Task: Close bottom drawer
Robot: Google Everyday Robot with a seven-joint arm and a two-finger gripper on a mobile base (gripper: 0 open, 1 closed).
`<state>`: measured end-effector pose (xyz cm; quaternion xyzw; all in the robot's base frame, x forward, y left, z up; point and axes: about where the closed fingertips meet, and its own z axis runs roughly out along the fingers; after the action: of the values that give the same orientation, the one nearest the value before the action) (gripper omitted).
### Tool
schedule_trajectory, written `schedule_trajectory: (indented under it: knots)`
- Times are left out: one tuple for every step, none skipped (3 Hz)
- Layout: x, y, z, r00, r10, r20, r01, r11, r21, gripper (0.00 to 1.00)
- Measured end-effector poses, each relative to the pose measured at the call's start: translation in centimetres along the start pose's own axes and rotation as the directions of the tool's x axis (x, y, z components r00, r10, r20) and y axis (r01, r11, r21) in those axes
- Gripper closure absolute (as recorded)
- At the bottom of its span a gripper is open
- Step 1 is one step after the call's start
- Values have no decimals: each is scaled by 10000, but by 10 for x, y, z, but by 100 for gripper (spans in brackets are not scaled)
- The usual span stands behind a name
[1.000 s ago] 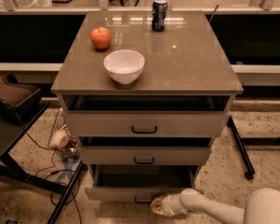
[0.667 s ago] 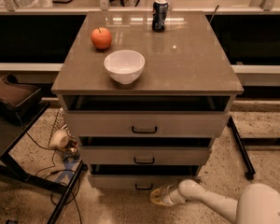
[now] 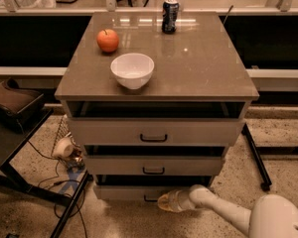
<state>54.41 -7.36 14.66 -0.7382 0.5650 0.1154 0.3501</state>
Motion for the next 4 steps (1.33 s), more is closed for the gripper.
schedule_trajectory:
  knots:
    - [-3,-27,2,9994,-326,130,321,9989,333,100]
    - [-3,-27,2,9994,-326,130,322,9989,334,100]
    - [3,-40,1,9993,-362,1,361,9978,559,100]
    - [17,-48,-4,9997,-238,-72,244,9943,1036,100]
